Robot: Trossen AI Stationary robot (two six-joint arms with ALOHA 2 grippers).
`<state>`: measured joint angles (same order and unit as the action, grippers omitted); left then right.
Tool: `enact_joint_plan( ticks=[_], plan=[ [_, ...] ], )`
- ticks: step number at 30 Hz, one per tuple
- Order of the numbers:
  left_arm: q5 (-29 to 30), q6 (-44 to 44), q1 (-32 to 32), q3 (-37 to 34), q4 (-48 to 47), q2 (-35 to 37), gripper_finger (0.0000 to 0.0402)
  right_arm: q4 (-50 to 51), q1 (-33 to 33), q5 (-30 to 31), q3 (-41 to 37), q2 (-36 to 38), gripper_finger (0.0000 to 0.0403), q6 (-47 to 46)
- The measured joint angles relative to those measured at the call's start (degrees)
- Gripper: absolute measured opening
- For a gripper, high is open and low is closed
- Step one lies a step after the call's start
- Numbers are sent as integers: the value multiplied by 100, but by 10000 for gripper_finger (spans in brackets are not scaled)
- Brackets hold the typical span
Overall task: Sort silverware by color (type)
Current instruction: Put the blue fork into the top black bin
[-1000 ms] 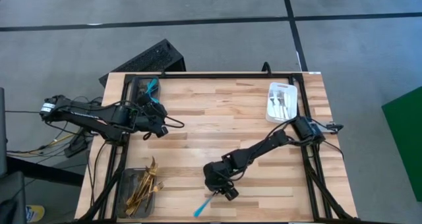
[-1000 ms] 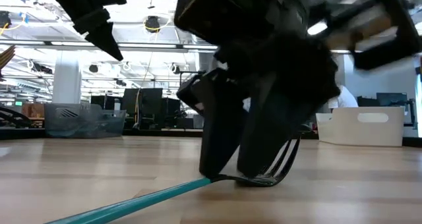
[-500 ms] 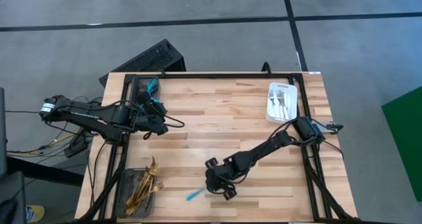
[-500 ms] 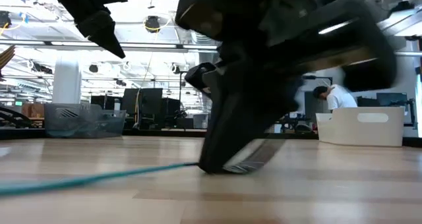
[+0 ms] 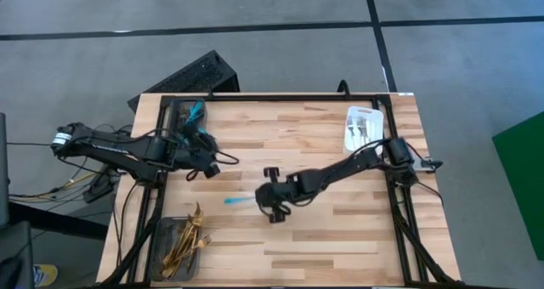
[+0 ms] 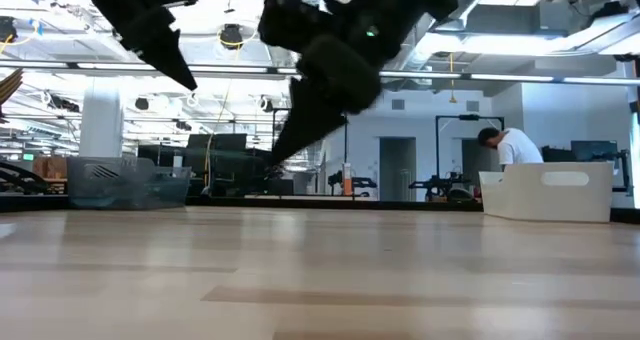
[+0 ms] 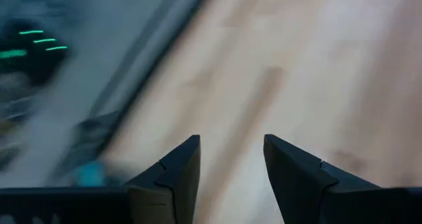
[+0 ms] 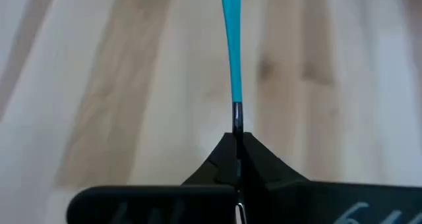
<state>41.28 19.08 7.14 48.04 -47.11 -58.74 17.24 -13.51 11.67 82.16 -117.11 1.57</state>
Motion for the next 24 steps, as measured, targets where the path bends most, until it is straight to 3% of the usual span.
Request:
enact_joint_plan(
  ticks=[5,7,10,24],
  plan=[
    [-1820,-887,4,-522,1581,-105,154,-224,290,292,-5,64,14,-10],
    [-2178,-1162,5,-719,2118,-219,154,-399,381,281,45,73,14,-58],
    [-2156,-1517,24,-896,2596,-407,154,-424,483,204,224,82,15,-458],
    [-1923,-3357,328,-915,3148,-940,151,-79,727,10,726,101,16,-1929]
  ],
)
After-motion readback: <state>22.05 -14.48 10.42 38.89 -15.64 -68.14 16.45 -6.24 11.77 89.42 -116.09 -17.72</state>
